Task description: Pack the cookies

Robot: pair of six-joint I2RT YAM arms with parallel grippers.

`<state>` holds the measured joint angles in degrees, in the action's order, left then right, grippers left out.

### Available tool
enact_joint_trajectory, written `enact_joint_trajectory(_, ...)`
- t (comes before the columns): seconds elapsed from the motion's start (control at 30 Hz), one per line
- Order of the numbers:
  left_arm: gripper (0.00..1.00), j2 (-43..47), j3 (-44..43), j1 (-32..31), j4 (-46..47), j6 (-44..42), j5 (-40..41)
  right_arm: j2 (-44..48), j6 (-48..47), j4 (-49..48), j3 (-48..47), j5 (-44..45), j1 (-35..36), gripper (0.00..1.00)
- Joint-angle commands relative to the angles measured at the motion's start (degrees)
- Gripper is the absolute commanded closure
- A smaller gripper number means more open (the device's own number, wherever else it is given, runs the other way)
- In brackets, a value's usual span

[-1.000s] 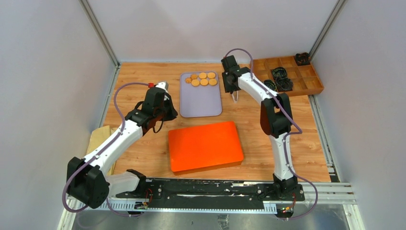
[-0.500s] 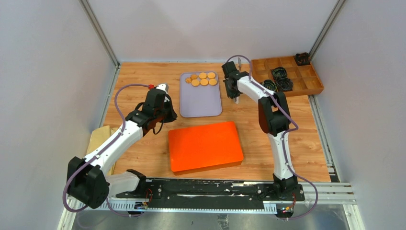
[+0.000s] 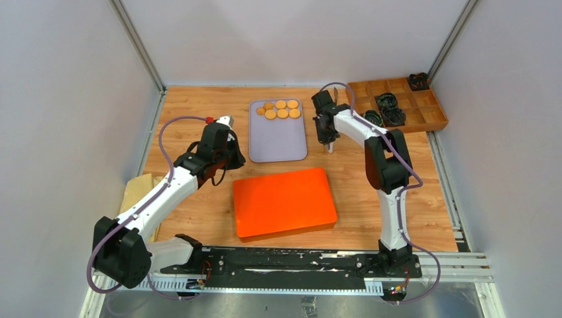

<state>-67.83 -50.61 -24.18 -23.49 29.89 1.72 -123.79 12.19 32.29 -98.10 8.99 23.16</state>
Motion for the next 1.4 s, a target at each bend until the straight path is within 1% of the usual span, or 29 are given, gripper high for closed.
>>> enact_joint_trajectory(0.0,1.0,0.7,0.5,-0.2,-0.2,-1.1,0.0,5.6,1.8,0.9,2.3,-3.4,-0.6,0.9)
enact_joint_trajectory(0.1,1.0,0.8,0.4,-0.2,-0.1,-1.1,-0.4,6.5,2.0,1.5,2.3,-4.4,-0.6,0.87)
enact_joint_trajectory(0.17,1.0,0.8,0.4,-0.2,0.0,-1.2,-0.5,6.9,2.3,2.3,2.2,-4.2,-0.7,0.81)
enact_joint_trajectory(0.2,1.0,0.8,0.4,-0.2,0.0,-1.2,-0.6,7.0,2.4,2.7,2.1,-3.9,-0.7,0.72)
enact_joint_trajectory(0.23,1.0,0.8,0.4,-0.2,0.0,-1.2,-0.5,7.2,2.6,3.0,2.1,-3.7,-0.7,0.61)
enact_joint_trajectory(0.27,1.0,0.8,0.4,-0.2,0.0,-1.2,-0.5,7.3,2.7,3.2,2.2,-3.7,-0.7,0.52)
enact_joint_trajectory(0.3,1.0,0.8,0.4,-0.2,0.0,-1.2,-0.6,7.4,2.5,3.2,2.3,-3.9,-0.8,0.47)
enact_joint_trajectory(0.4,1.0,0.7,0.5,-0.2,0.0,-1.2,-0.7,7.3,2.6,3.8,2.1,-4.6,-0.8,0.41)
enact_joint_trajectory(0.5,1.0,0.8,0.6,-0.2,-0.1,-1.2,-0.6,8.7,2.9,3.9,2.7,-3.7,-0.5,0.41)
enact_joint_trajectory(0.6,1.0,1.1,0.6,-0.2,-0.4,-1.3,-0.3,12.4,1.9,3.8,4.3,-1.5,0.3,0.45)
enact_joint_trajectory(0.67,1.0,1.5,0.6,-0.2,-0.4,-1.3,-0.3,17.1,0.4,3.9,6.6,1.3,1.8,0.51)
enact_joint_trajectory(0.73,1.0,1.7,0.1,-0.2,-0.6,-1.7,0.3,21.8,-0.7,4.0,9.3,3.3,3.9,0.63)
enact_joint_trajectory(0.83,1.0,1.1,-3.8,-0.1,-2.4,-2.6,1.9,28.8,-2.1,3.9,13.8,5.4,7.8,0.85)
enact_joint_trajectory(0.87,1.0,0.5,-5.8,0.2,-2.8,-3.0,0.8,30.7,-2.4,3.9,15.1,5.5,9.0,0.91)
enact_joint_trajectory(0.93,1.0,-1.2,-10.4,1.2,-3.3,-2.8,-3.3,34.7,-2.9,5.0,17.5,4.1,11.3,0.98)
enact_joint_trajectory(1.0,1.0,-2.9,-15.6,1.4,-5.1,-2.8,-3.7,39.0,-3.6,5.1,20.7,3.0,15.0,0.99)
enact_joint_trajectory(1.1,1.0,-3.7,-21.9,2.5,-7.5,-1.8,-1.0,45.5,-5.2,4.7,26.2,2.0,20.8,0.99)
enact_joint_trajectory(1.2,1.0,-2.2,-23.9,7.4,-5.4,1.7,-8.0,51.3,-5.2,4.6,30.9,-3.2,26.2,0.98)
enact_joint_trajectory(1.23,1.0,-1.5,-24.4,8.8,-5.2,2.3,-8.7,53.0,-4.7,4.6,32.3,-5.2,27.4,0.98)
enact_joint_trajectory(1.37,1.0,0.9,-26.7,12.7,-7.0,2.3,-7.3,57.5,-3.0,4.3,36.7,-14.0,32.8,1.0)
